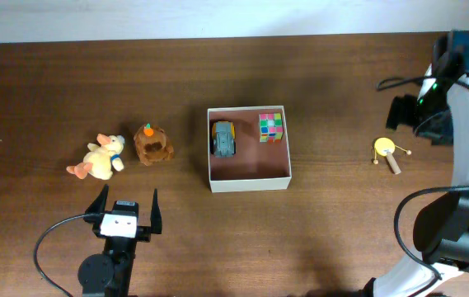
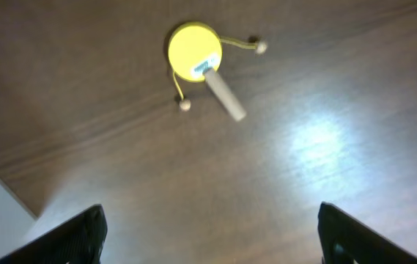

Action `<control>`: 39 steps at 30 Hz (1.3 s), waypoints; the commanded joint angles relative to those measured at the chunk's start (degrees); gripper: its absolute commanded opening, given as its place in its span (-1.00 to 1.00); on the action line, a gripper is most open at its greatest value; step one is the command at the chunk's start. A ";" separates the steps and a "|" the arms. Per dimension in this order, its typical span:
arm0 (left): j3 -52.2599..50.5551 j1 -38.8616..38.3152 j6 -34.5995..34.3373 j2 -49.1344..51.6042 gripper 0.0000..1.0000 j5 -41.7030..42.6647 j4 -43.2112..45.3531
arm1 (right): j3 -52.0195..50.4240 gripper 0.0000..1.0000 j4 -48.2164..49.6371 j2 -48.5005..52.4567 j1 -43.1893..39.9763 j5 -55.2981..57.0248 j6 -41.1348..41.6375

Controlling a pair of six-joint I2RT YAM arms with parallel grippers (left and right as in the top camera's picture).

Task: Pack container
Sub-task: 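Lower the right gripper onto the drum's wooden handle and grasp it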

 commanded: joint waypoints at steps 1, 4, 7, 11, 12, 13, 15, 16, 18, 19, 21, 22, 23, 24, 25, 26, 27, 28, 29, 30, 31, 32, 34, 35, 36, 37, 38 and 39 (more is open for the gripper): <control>-0.42 -0.28 -0.50 -0.37 0.99 -0.28 0.09 | -8.13 0.73 5.20 -1.38 -0.61 -1.55 -1.11; -0.42 -0.28 -0.50 -0.37 0.99 -0.28 0.07 | -13.88 0.73 10.86 -1.36 -0.61 -1.55 -1.42; -0.42 -0.28 -0.50 -0.37 0.98 -0.28 0.09 | -19.19 0.75 17.14 -1.36 -0.66 -1.25 -2.67; -0.42 -0.28 -0.50 -0.37 0.99 -0.26 0.09 | -24.92 0.75 24.55 -1.36 -1.29 2.40 -2.97; -0.42 -0.28 -0.50 -0.37 0.99 -0.28 0.07 | -25.94 0.75 26.10 -1.36 -1.49 3.50 -2.97; -0.42 -0.28 -0.50 -0.37 0.99 -0.28 0.07 | -27.06 0.77 28.00 -1.36 -1.86 4.50 -2.97; -0.42 -0.28 -0.50 -0.37 0.99 -0.26 0.09 | -29.20 0.85 31.54 -1.36 -2.58 4.72 -3.15; -0.42 -0.28 -0.50 -0.37 0.99 -0.28 0.07 | -30.12 0.89 33.16 -1.36 -2.84 4.94 -3.21; -0.42 -0.28 -0.50 -0.37 0.99 -0.26 0.07 | -32.00 0.89 36.83 -1.33 -3.23 4.90 -4.92; -0.42 -0.28 -0.50 -0.37 0.99 -0.28 0.07 | -32.85 0.89 38.58 -1.33 -3.26 4.96 -6.43; -0.42 -0.28 -0.50 -0.37 0.98 -0.28 0.07 | -33.92 0.91 40.50 -1.33 -3.26 5.42 -10.29; -0.42 -0.28 -0.50 -0.37 0.98 -0.28 0.07 | -34.21 0.94 41.16 -1.33 -3.28 5.88 -11.74; -0.42 -0.28 -0.50 -0.37 0.98 -0.28 0.07 | -34.29 0.96 41.48 -1.33 -3.26 6.10 -12.48; -0.42 -0.28 -0.50 -0.37 0.99 -0.28 0.09 | -34.29 0.97 41.72 -1.33 -3.26 6.12 -13.31; -0.42 -0.28 -0.50 -0.37 0.99 -0.28 0.07 | -34.29 0.99 41.64 -1.33 -3.26 6.14 -13.62; -0.42 -0.28 -0.50 -0.37 0.99 -0.28 0.07 | -34.29 0.98 41.38 -1.33 -3.28 6.25 -13.73; -0.42 -0.28 -0.50 -0.37 0.98 -0.28 0.07 | -34.29 0.98 41.09 -1.33 -3.32 6.19 -14.80; -0.42 -0.28 -0.50 -0.37 0.99 -0.28 0.07 | -34.29 0.98 41.09 -1.20 -3.32 6.19 -15.58; -0.42 -0.28 -0.50 -0.37 0.98 -0.26 0.07 | -34.29 0.97 41.16 -1.07 -3.32 6.19 -16.72; -0.42 -0.28 -0.50 -0.37 0.99 -0.26 0.07 | -34.29 0.99 41.27 -0.83 -3.32 6.23 -18.47; -0.42 -0.28 -0.50 -0.37 0.99 -0.28 0.07 | -34.29 0.98 41.44 -0.57 -3.32 6.23 -19.80; -0.42 -0.28 -0.50 -0.37 0.99 -0.28 0.07 | -34.29 0.94 41.53 -0.28 -3.39 6.25 -20.55; -0.42 -0.28 -0.50 -0.37 0.99 -0.28 0.04 | -34.29 0.89 42.12 0.48 -3.87 6.21 -20.90; -0.42 -0.28 -0.50 -0.37 0.99 -0.28 0.04 | -34.29 0.89 42.45 0.83 -4.11 6.01 -20.90; -0.42 -0.26 -0.50 -0.37 0.99 -0.28 0.04 | -34.29 0.89 42.95 1.22 -4.48 5.88 -20.90; -0.42 -0.26 -0.50 -0.37 0.99 -0.28 0.04 | -34.29 0.88 43.45 1.55 -4.98 5.77 -20.92; -0.42 -0.28 -0.50 -0.37 0.99 -0.28 0.04 | -34.29 0.89 43.85 1.84 -5.38 5.75 -20.96; -0.42 -0.28 -0.50 -0.37 0.98 -0.28 0.04 | -34.29 0.88 44.06 2.03 -5.68 5.75 -20.98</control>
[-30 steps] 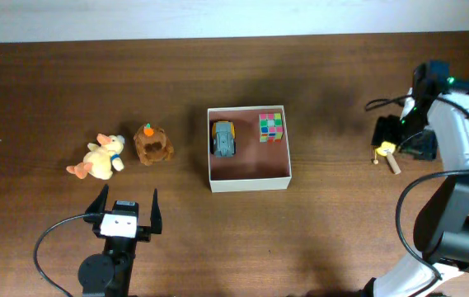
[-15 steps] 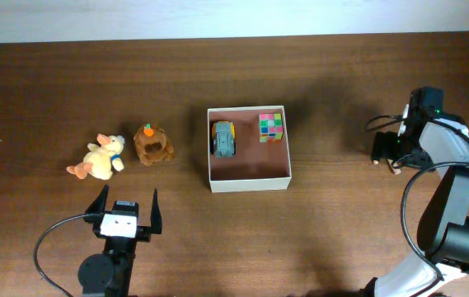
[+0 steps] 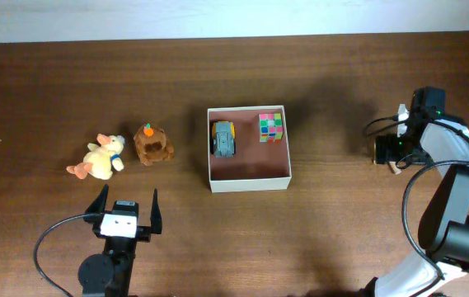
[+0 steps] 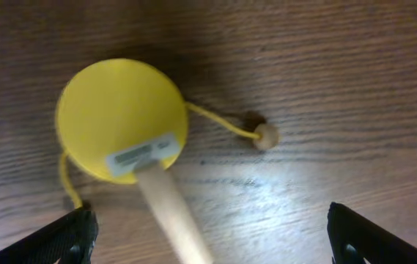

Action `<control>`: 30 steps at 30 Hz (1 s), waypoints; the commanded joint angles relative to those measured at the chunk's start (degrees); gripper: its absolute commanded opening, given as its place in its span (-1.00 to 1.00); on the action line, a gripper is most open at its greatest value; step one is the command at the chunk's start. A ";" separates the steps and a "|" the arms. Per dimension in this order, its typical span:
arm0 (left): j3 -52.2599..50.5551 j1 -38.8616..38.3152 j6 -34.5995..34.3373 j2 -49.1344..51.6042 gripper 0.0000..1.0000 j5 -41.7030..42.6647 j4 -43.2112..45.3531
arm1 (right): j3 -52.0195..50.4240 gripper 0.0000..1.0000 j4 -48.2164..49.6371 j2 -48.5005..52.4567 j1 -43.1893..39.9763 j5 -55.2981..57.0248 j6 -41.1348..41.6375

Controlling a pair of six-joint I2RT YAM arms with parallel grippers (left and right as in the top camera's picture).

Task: Pack container
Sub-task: 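Lower the right gripper onto the drum's wooden handle and grasp it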

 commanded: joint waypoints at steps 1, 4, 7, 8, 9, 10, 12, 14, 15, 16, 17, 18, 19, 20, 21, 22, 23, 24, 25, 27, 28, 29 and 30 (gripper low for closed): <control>-0.42 -0.28 -0.50 -0.37 0.99 -0.28 0.04 | -0.52 0.89 0.87 1.84 -2.03 0.35 -1.60; -0.42 -0.28 -0.50 -0.37 0.99 -0.28 0.04 | -0.52 0.86 0.85 2.23 -3.04 -2.38 -3.37; -0.42 -0.28 -0.50 -0.37 0.98 -0.28 0.02 | -0.52 0.73 0.63 2.60 -3.43 -4.81 -4.31; -0.42 -0.28 -0.50 -0.37 0.99 -0.26 0.02 | -0.52 0.71 0.63 2.75 -3.43 -5.16 -4.33; -0.42 -0.28 -0.50 -0.37 0.99 -0.28 0.00 | -0.52 0.68 0.66 2.75 -3.43 -5.25 -4.31; -0.42 -0.28 -0.50 -0.37 0.99 -0.28 0.00 | -0.52 0.64 0.87 2.80 -3.43 -5.73 -4.31; -0.42 -0.28 -0.50 -0.37 0.99 -0.28 -0.02 | -0.52 0.58 0.90 2.82 -3.43 -6.99 -4.31; -0.42 -0.28 -0.50 -0.37 0.99 -0.28 -0.02 | -0.52 0.48 0.85 2.86 -3.43 -9.07 -4.31; -0.42 -0.28 -0.50 -0.37 0.99 -0.28 -0.02 | -0.52 0.41 0.76 2.86 -3.43 -10.67 -4.28; -0.42 -0.28 -0.50 -0.37 0.99 -0.28 -0.02 | -0.63 0.34 0.66 2.89 -3.39 -12.70 -4.26; -0.42 -0.28 -0.50 -0.37 0.98 -0.28 -0.02 | -0.76 0.29 0.74 2.89 -3.32 -14.40 -4.26; -0.42 -0.28 -0.50 -0.37 0.98 -0.28 -0.02 | -0.96 0.27 0.90 2.89 -3.28 -16.00 -4.26; -0.42 -0.28 -0.50 -0.37 0.99 -0.28 -0.02 | -1.22 0.27 1.14 2.95 -3.21 -17.35 -4.26; -0.42 -0.28 -0.50 -0.37 0.99 -0.28 -0.02 | -1.33 0.27 1.20 2.97 -3.21 -17.40 -4.24; -0.42 -0.28 -0.50 -0.37 0.99 -0.28 -0.02 | -1.53 0.27 1.18 3.13 -3.21 -17.42 -4.26; -0.42 -0.28 -0.50 -0.37 0.99 -0.28 -0.02 | -1.66 0.27 1.03 3.30 -3.15 -17.40 -4.26; -0.42 -0.28 -0.50 -0.37 0.99 -0.26 -0.02 | -1.81 0.27 0.74 3.54 -3.10 -17.38 -4.28; -0.42 -0.28 -0.50 -0.37 0.99 -0.28 -0.02 | -1.97 0.25 0.55 3.80 -3.06 -17.40 -4.28; -0.42 -0.28 -0.50 -0.37 0.98 -0.28 -0.02 | -2.62 0.23 0.50 4.50 -3.04 -17.42 -4.31; -0.42 -0.28 -0.50 -0.37 0.99 -0.28 -0.02 | -3.65 0.23 0.92 5.22 -3.06 -17.38 -4.35; -0.42 -0.28 -0.50 -0.37 0.98 -0.26 -0.02 | -4.02 0.23 1.11 5.51 -3.06 -17.35 -4.35; -0.42 -0.28 -0.50 -0.37 0.99 -0.28 -0.04 | -4.20 0.22 1.25 5.73 -3.06 -17.33 -4.35; -0.42 -0.28 -0.50 -0.37 0.99 -0.28 -0.02 | -4.28 0.20 1.27 5.95 -3.06 -17.31 -4.33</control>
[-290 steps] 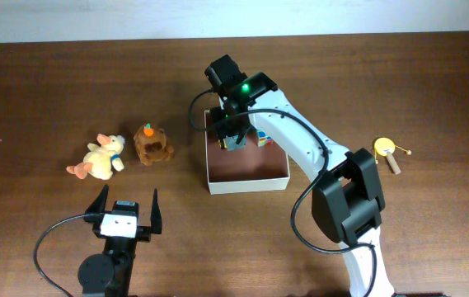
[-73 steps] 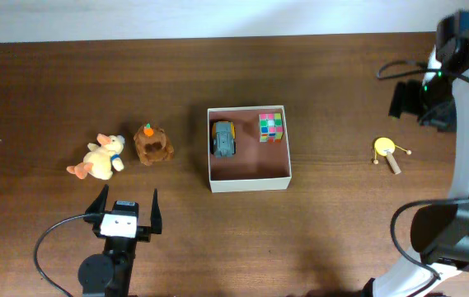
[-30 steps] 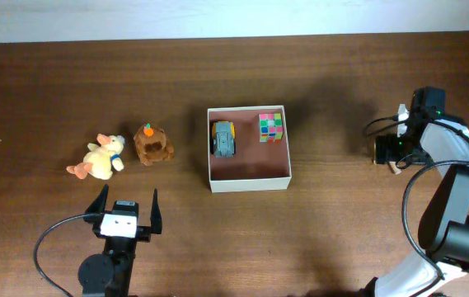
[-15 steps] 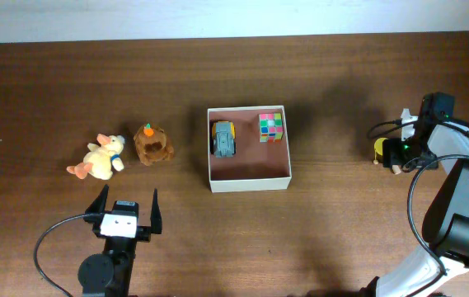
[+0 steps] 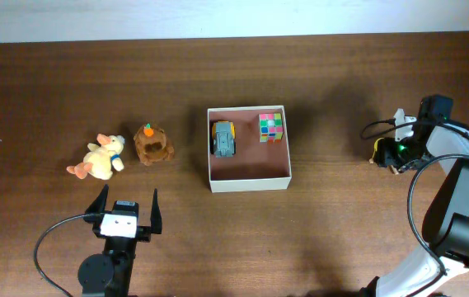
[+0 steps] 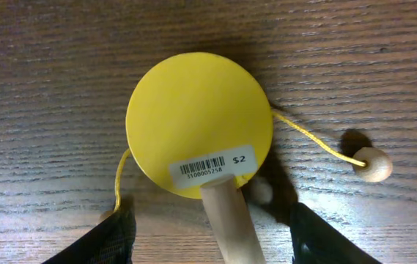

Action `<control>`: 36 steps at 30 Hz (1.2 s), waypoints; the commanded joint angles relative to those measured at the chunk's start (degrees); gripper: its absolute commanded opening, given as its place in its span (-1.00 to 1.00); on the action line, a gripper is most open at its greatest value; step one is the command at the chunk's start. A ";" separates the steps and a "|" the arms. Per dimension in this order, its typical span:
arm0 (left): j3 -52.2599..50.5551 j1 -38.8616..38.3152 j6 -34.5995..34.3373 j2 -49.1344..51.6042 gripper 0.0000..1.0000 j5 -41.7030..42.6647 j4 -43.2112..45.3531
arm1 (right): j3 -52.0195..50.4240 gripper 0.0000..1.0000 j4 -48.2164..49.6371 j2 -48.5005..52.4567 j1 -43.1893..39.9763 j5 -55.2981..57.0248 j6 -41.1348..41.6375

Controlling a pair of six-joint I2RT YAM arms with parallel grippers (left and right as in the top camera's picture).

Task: Pack container
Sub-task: 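Lower the right gripper onto the drum's wooden handle and grasp it, then lift the drum with the right gripper and carry it over the box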

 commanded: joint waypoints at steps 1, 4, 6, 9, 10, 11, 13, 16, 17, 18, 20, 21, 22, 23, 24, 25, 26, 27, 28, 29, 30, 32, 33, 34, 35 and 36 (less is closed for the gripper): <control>-0.42 -0.28 -0.50 -0.37 0.98 -0.28 -0.02 | -2.91 0.18 -0.20 3.56 0.15 -2.23 -0.33; -0.42 -0.28 -0.50 -0.37 0.99 -0.28 -0.02 | -2.91 0.01 -0.15 3.78 0.15 -2.05 -0.31; -0.42 -0.28 -0.50 -0.37 0.99 -0.28 -0.04 | -2.91 -0.21 -0.17 3.80 0.15 -2.08 -0.26; -0.42 -0.28 -0.50 -0.37 0.99 -0.28 -0.04 | -2.91 -0.37 -0.20 3.78 0.15 -2.10 0.66; -0.42 -0.28 -0.50 -0.37 0.99 -0.28 -0.02 | -2.91 -0.38 -0.17 3.78 0.15 -2.14 1.88; -0.42 -0.28 -0.50 -0.37 0.98 -0.28 -0.04 | -2.91 -0.41 -0.17 3.78 0.15 -2.34 2.89; -0.42 -0.28 -0.50 -0.37 0.99 -0.26 -0.02 | -2.91 -0.51 -0.22 3.80 0.26 -3.85 4.70; -0.42 -0.28 -0.50 -0.37 0.99 -0.28 -0.04 | -2.91 -0.58 -0.63 3.78 0.83 -6.54 9.20; -0.42 -0.28 -0.50 -0.37 0.98 -0.28 -0.02 | -2.91 -0.60 -0.83 3.78 1.11 -6.99 10.43; -0.42 -0.28 -0.50 -0.37 0.99 -0.28 -0.04 | -2.91 -0.62 -0.94 3.78 1.55 -7.28 11.67; -0.42 -0.26 -0.50 -0.37 0.98 -0.28 -0.02 | -2.91 -0.63 -1.27 3.78 2.86 -7.19 13.29; -0.42 -0.28 -0.50 -0.37 0.99 -0.28 -0.04 | -2.91 -0.62 -1.27 3.78 3.50 -7.17 13.27; -0.42 -0.28 -0.50 -0.37 0.99 -0.28 -0.04 | -2.91 -0.62 -1.25 3.78 4.35 -6.97 13.25; -0.42 -0.28 -0.50 -0.37 0.99 -0.28 -0.04 | -2.91 -0.61 -1.07 3.78 5.22 -6.32 13.22; -0.42 -0.28 -0.50 -0.37 0.98 -0.28 -0.02 | -2.91 -0.61 -0.81 3.78 5.97 -5.29 13.25; -0.42 -0.28 -0.50 -0.37 0.99 -0.28 -0.02 | -2.91 -0.60 -0.55 3.78 6.60 -4.42 13.27; -0.42 -0.28 -0.50 -0.37 0.99 -0.28 -0.04 | -2.91 -0.56 -0.22 3.78 7.34 -3.45 13.27; -0.42 -0.28 -0.50 -0.37 0.98 -0.28 -0.04 | -2.91 -0.44 0.02 3.78 8.07 -2.82 13.29; -0.42 -0.28 -0.50 -0.37 0.99 -0.28 -0.02 | -2.91 -0.40 0.04 3.78 8.41 -2.80 13.29; -0.42 -0.28 -0.50 -0.37 0.99 -0.28 -0.04 | -2.91 -0.38 0.02 3.80 8.72 -2.91 13.33; -0.42 -0.28 -0.50 -0.37 0.99 -0.28 -0.02 | -2.93 -0.39 -0.02 3.80 8.90 -2.86 13.79; -0.42 -0.28 -0.50 -0.37 0.99 -0.28 -0.04 | -2.93 -0.41 0.00 3.80 9.14 -2.89 15.47; -0.42 -0.28 -0.50 -0.37 0.99 -0.28 -0.02 | -2.93 -0.46 -0.04 3.80 9.14 -2.89 16.26; -0.42 -0.26 -0.50 -0.37 0.99 -0.28 -0.04 | -2.93 -0.49 -0.17 3.80 9.11 -2.91 17.11; -0.42 -0.28 -0.50 -0.37 0.99 -0.28 -0.04 | -2.93 -0.53 -0.26 3.80 9.18 -2.89 17.75; -0.42 -0.28 -0.50 -0.37 0.99 -0.26 -0.02 | -2.93 -0.56 -0.46 3.80 9.18 -2.91 17.99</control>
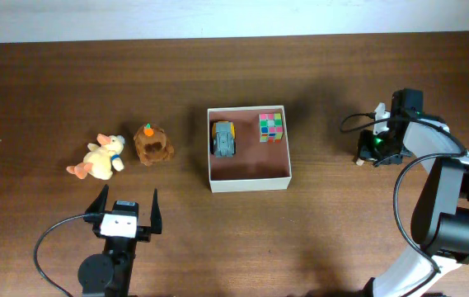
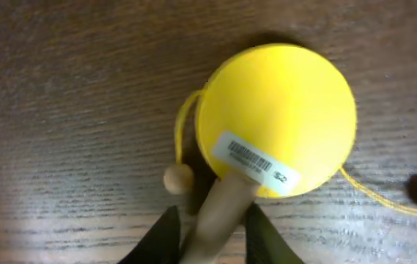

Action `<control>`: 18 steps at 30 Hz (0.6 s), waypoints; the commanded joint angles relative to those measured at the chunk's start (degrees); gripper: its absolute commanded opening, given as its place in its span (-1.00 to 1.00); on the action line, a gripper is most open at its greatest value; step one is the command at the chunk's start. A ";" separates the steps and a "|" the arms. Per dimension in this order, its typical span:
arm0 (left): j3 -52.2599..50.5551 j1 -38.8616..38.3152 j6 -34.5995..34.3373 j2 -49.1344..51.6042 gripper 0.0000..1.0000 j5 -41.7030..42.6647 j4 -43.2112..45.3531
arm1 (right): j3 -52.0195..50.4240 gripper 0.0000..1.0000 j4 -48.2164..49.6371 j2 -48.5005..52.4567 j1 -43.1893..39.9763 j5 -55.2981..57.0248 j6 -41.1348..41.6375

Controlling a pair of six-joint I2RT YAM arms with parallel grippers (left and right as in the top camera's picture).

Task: Pack container
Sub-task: 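Lift the drum with the right gripper and carry it over the box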

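The yellow hand drum (image 2: 278,117) with a barcode sticker fills the right wrist view, its wooden handle (image 2: 219,216) pinched between the fingers of my right gripper (image 2: 212,238), which is shut on it. One string bead (image 2: 179,178) lies beside the handle. In the overhead view the right gripper (image 1: 374,148) covers the drum, right of the white box (image 1: 249,186). The box holds a grey toy car (image 1: 223,139) and a colour cube (image 1: 270,126). My left gripper (image 1: 125,205) stands open near the front edge, with nothing between its fingers.
A yellow plush duck (image 1: 98,158) and a brown plush (image 1: 152,144) lie left of the box. The right arm's cable (image 1: 358,120) loops just beyond the gripper. The box's front half shows bare brown floor (image 1: 250,169).
My right gripper's fingers stood apart on either side of the drum's handle; now they are shut on it. The gripper sits a little further left, toward the box. The left arm has not moved.
My right gripper was open high above the drum, far right. Then it was low over the drum, still open. Then its fingers straddled the handle. Now it is shut on the handle and shifted slightly toward the box.
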 commanded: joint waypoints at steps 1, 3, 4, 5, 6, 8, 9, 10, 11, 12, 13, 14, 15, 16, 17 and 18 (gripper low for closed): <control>-0.42 -0.26 -0.50 -0.37 0.98 -0.28 -0.02 | -2.73 -0.56 -1.27 3.76 0.92 -0.59 3.34; -0.42 -0.28 -0.50 -0.37 0.99 -0.28 0.00 | -2.73 -0.58 -1.88 3.76 0.92 -0.57 3.76; -0.42 -0.28 -0.50 -0.37 0.99 -0.28 -0.02 | -2.73 -0.59 -2.12 3.76 0.90 -0.55 4.07; -0.42 -0.28 -0.50 -0.37 0.99 -0.28 -0.02 | -2.73 -0.60 -2.49 3.76 0.90 -0.55 4.31; -0.42 -0.28 -0.50 -0.37 0.99 -0.28 0.00 | -2.73 -0.61 -2.73 3.76 0.90 -0.55 4.35; -0.42 -0.28 -0.50 -0.37 0.99 -0.28 -0.02 | -2.73 -0.64 -3.32 3.76 0.90 -0.55 4.37; -0.42 -0.28 -0.50 -0.37 0.98 -0.28 -0.02 | -2.73 -0.65 -3.63 3.76 0.90 -0.57 4.44; -0.42 -0.28 -0.50 -0.37 0.99 -0.26 -0.02 | -2.73 -0.65 -4.00 3.76 0.90 -0.57 4.61; -0.42 -0.28 -0.50 -0.37 0.98 -0.28 0.00 | -2.71 -0.67 -4.31 3.76 0.90 -0.57 4.61; -0.42 -0.28 -0.50 -0.37 0.99 -0.28 -0.02 | -2.71 -0.68 -4.44 3.76 0.90 -0.57 4.59; -0.42 -0.28 -0.50 -0.37 0.98 -0.28 0.00 | -2.71 -0.70 -4.48 3.74 0.90 -0.55 4.59; -0.42 -0.28 -0.50 -0.37 0.98 -0.28 -0.02 | -2.71 -0.71 -4.48 3.74 0.90 -0.57 4.57; -0.42 -0.28 -0.50 -0.37 0.98 -0.28 -0.02 | -2.64 -0.73 -4.48 3.72 0.90 -0.57 4.59; -0.42 -0.28 -0.50 -0.37 0.98 -0.28 -0.02 | -2.51 -0.74 -4.48 3.69 0.90 -0.59 4.59; -0.42 -0.28 -0.50 -0.37 0.99 -0.28 -0.02 | -2.32 -0.74 -4.59 3.67 0.90 -0.61 4.59; -0.42 -0.28 -0.50 -0.37 0.99 -0.28 0.00 | -1.88 -0.74 -4.79 3.67 0.90 -0.66 4.59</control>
